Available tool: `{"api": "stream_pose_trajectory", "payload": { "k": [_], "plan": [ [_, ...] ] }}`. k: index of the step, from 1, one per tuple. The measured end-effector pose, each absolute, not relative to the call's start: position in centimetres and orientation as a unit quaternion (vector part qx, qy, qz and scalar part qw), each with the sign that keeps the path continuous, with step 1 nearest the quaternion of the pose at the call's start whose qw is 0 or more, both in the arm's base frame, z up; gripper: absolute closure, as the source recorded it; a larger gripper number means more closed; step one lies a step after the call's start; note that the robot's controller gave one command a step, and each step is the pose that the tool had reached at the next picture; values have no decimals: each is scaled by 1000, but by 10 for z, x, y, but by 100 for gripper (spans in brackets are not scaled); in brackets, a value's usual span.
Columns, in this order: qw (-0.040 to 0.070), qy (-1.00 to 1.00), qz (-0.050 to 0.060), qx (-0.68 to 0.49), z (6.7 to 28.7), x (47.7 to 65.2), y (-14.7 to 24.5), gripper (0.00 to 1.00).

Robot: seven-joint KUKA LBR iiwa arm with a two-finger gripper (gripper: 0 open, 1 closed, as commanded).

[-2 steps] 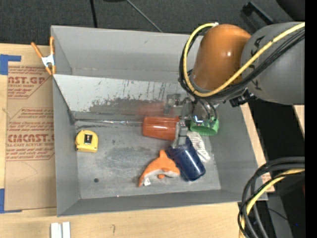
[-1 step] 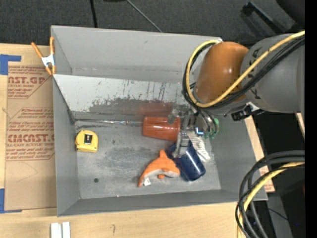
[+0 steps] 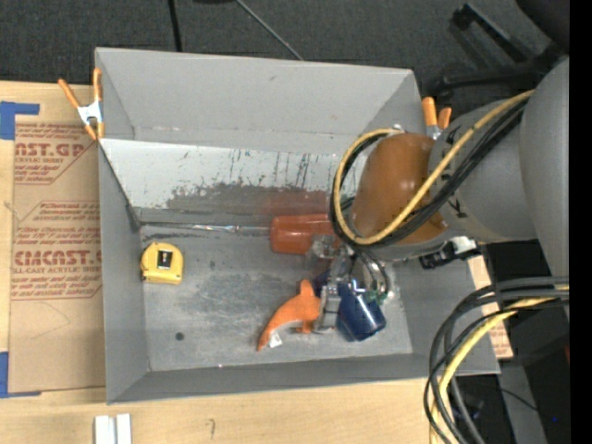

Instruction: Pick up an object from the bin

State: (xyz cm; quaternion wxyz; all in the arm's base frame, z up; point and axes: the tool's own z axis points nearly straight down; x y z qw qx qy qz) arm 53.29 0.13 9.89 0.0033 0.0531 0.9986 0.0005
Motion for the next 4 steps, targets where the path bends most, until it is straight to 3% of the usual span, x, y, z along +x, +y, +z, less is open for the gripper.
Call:
{"api": "stream_pose_trajectory", "payload": {
  "k": [1, 3, 4],
  "plan": [
    [0, 999, 0, 44, 83, 507, 10, 100],
    [0, 999, 0, 44, 83, 507, 10, 100],
    [1, 999, 0, 50, 199, 519, 15, 100]
  ]
}}
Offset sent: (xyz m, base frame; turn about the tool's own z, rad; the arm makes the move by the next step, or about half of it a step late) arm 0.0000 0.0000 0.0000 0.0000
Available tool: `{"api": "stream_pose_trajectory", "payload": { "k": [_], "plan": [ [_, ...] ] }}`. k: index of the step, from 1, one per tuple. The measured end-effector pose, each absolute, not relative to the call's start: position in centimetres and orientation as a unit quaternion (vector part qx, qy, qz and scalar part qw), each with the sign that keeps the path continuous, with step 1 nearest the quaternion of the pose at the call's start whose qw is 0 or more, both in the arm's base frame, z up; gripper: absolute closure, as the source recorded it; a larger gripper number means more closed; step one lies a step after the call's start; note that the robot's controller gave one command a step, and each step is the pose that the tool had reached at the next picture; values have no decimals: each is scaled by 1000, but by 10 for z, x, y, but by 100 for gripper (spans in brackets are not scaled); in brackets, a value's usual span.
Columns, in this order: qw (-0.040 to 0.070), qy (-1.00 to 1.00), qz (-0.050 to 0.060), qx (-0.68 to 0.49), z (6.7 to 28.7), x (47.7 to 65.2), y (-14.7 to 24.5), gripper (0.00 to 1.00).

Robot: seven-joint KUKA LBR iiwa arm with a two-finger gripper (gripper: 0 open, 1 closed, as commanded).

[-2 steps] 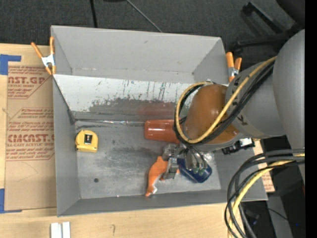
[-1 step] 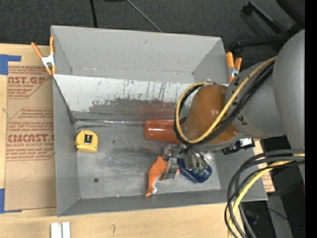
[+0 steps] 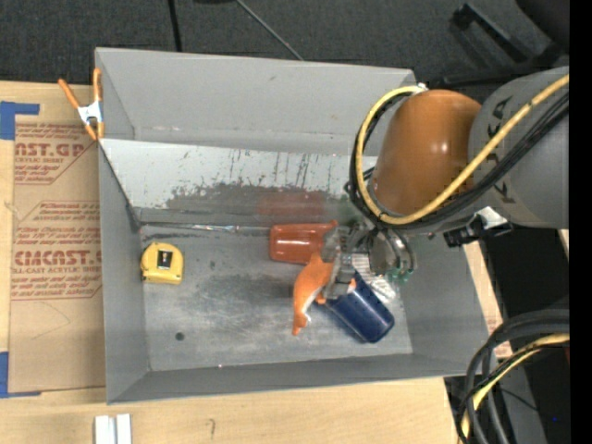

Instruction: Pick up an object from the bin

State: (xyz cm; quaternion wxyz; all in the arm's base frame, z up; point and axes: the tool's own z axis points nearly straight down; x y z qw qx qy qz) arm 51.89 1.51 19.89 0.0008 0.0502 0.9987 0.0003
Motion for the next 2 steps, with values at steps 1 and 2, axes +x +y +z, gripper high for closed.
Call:
{"api": "stream_pose_trajectory", "payload": {
  "k": [1, 2],
  "plan": [
    [1, 999, 0, 50, 199, 519, 15, 100],
    [-2, 999, 0, 49, 235, 528, 15, 100]
  ]
}}
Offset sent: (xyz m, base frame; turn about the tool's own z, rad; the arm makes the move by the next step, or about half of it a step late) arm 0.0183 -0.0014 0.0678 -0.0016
